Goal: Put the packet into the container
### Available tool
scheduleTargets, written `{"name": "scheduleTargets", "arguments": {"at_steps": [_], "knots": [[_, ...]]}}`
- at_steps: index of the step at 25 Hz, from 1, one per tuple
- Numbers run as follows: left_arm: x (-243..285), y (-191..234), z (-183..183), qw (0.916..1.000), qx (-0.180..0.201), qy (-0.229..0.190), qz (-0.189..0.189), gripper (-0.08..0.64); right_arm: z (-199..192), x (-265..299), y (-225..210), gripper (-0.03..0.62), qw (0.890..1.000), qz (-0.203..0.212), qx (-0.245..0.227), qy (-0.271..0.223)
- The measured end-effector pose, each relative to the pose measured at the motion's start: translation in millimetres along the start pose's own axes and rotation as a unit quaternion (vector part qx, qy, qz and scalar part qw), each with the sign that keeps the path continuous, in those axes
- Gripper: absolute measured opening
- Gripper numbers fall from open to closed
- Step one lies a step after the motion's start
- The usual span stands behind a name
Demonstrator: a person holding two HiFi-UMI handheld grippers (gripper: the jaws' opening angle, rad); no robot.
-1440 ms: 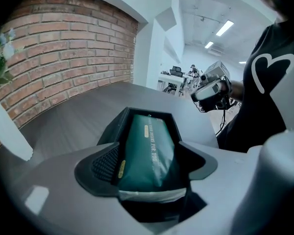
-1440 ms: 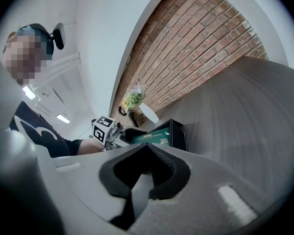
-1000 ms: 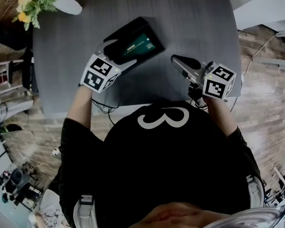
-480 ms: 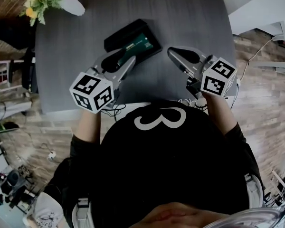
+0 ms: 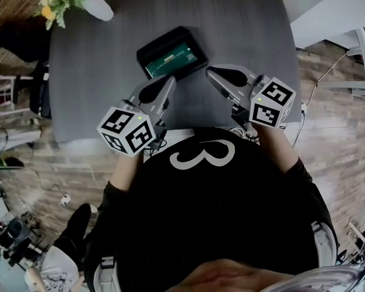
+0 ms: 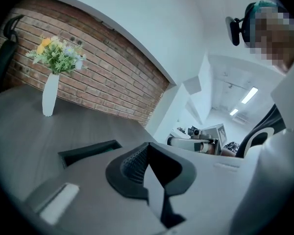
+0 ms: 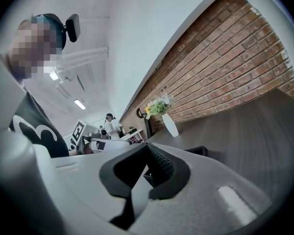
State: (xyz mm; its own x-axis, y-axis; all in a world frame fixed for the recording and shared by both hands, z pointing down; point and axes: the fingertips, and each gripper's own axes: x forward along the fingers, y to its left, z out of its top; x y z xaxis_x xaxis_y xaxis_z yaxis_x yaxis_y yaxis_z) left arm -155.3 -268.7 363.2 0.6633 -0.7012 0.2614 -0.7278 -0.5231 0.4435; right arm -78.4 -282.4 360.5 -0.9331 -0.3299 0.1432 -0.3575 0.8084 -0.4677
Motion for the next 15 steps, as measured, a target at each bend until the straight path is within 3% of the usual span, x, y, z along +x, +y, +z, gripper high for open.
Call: {"name": "scheduleTargets", "arguments": {"at_steps": [4,15], "knots": [[-5.2,-6.4,-6.0,0.9995,0.031,0.000,0.007,0.014,-5.5,3.7,6.4,0.002,1.000,0.003,0.006,-0.003],[-16.3,-10.6,-12.7,0.9995,0.031,-0.009,0.000,0.015,-17.2,4.0,19.1,0.002,1.000,-0.003,-0.004,-0.003]]}}
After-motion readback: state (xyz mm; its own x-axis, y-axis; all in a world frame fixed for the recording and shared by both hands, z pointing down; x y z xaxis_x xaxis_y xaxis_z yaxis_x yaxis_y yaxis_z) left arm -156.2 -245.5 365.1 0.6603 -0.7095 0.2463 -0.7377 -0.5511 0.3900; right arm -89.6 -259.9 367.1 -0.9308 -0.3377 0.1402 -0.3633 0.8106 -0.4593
